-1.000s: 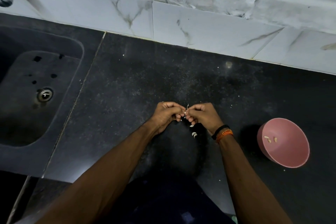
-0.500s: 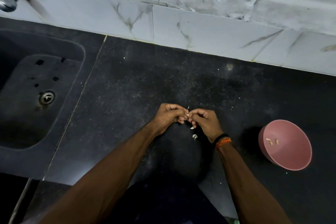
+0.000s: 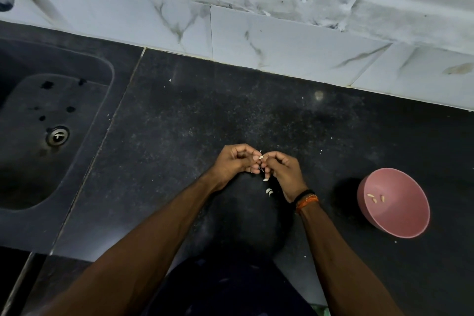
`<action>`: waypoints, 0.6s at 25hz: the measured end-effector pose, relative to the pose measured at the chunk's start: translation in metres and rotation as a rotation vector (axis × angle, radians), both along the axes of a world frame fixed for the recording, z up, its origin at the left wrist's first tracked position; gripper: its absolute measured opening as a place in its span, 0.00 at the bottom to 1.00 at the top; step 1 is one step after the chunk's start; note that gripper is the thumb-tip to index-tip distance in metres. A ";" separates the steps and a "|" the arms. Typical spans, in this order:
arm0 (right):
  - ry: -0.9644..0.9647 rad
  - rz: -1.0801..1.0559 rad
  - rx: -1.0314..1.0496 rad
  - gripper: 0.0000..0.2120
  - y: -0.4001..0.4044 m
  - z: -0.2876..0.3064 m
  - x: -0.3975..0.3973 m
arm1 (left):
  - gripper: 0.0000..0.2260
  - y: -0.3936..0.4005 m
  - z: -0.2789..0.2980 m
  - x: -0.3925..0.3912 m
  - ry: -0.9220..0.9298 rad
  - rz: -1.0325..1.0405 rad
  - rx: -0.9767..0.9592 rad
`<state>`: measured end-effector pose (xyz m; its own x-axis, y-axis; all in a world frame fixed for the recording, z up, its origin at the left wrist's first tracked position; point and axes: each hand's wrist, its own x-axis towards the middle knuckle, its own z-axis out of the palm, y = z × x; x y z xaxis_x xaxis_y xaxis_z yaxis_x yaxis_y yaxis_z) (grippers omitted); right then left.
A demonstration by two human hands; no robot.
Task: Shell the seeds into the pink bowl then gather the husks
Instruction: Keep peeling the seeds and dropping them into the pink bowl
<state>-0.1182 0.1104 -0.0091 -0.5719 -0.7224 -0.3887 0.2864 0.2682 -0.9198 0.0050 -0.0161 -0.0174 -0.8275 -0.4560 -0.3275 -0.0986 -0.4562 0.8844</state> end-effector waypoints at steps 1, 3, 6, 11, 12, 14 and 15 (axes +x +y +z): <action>-0.008 -0.008 -0.006 0.12 -0.001 0.000 0.000 | 0.09 0.001 0.000 0.001 0.012 0.011 -0.014; -0.013 -0.017 -0.014 0.12 -0.001 -0.001 0.001 | 0.10 0.004 -0.001 0.001 0.030 0.031 -0.043; -0.018 -0.016 -0.034 0.12 -0.001 -0.002 0.001 | 0.10 0.005 -0.002 0.001 0.025 0.039 -0.076; -0.029 -0.046 -0.050 0.12 -0.001 -0.002 0.004 | 0.09 0.005 0.000 -0.001 -0.012 0.059 -0.020; -0.027 -0.056 -0.048 0.11 -0.001 -0.002 0.005 | 0.09 0.005 0.001 -0.001 -0.016 0.065 -0.004; -0.019 -0.074 -0.034 0.10 -0.002 -0.001 0.005 | 0.08 0.005 0.001 -0.001 -0.015 0.086 0.041; -0.016 -0.082 -0.025 0.10 -0.002 -0.002 0.005 | 0.07 0.004 0.001 0.000 -0.011 0.099 0.069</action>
<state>-0.1130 0.1089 -0.0108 -0.6237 -0.6826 -0.3809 0.3211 0.2205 -0.9210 0.0047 -0.0118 -0.0162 -0.7758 -0.5112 -0.3700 -0.0600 -0.5239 0.8497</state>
